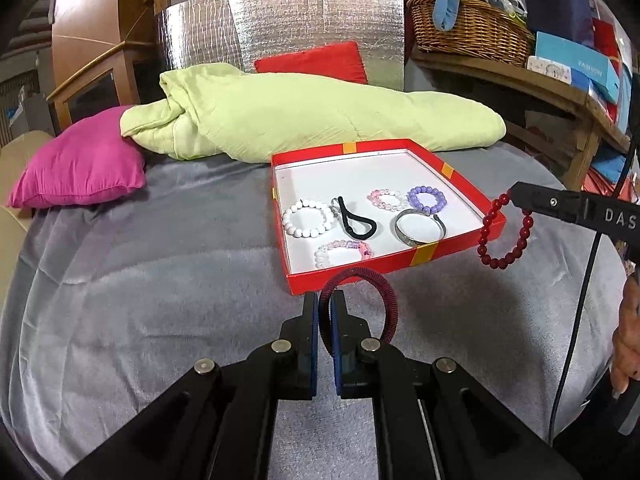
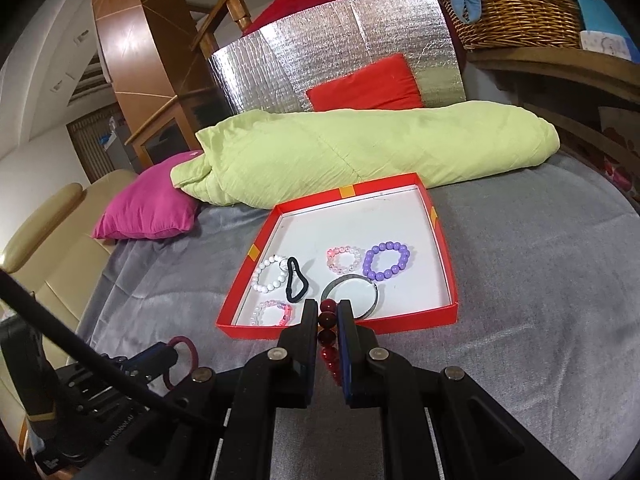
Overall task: Organize jewelry
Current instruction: 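Lift the dark red hair tie and red beaded bracelet off the bed, then carry both items over the red box and lower them inside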
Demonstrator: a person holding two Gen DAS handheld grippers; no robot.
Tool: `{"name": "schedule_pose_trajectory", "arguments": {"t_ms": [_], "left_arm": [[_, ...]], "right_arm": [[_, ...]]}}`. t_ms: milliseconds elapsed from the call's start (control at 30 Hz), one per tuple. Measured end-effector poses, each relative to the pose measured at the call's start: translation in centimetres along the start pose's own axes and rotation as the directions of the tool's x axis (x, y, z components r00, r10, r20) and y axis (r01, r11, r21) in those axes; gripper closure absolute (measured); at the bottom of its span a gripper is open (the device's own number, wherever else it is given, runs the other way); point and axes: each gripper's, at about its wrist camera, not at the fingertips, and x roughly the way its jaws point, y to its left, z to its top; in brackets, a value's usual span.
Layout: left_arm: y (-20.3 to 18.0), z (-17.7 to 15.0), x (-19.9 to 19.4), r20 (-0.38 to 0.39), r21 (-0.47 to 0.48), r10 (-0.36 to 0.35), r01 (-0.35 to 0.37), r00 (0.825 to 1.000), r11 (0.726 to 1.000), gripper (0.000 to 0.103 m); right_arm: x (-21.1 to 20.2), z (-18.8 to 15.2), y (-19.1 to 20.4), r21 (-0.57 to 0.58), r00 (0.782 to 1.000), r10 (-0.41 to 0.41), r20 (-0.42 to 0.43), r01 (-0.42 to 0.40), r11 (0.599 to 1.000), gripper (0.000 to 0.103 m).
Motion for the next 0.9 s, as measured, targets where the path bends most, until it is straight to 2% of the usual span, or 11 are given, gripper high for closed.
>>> {"name": "schedule_pose_trajectory", "arguments": {"t_ms": [500,900], "left_arm": [[-2.4,0.7,0.7,0.007,0.047,0.004,-0.004,1.0,0.999,0.097],[-3.3,1.4,0.3,0.053,0.048,-0.046,0.044,0.998,0.998,0.097]], "right_arm": [[-0.8,0.7,-1.4,0.055,1.0,0.018,0.021,-0.019,0.998,0.093],[-1.0,1.6,-3.5,0.147,0.999,0.041,0.032,-0.046,0.988,0.093]]}}
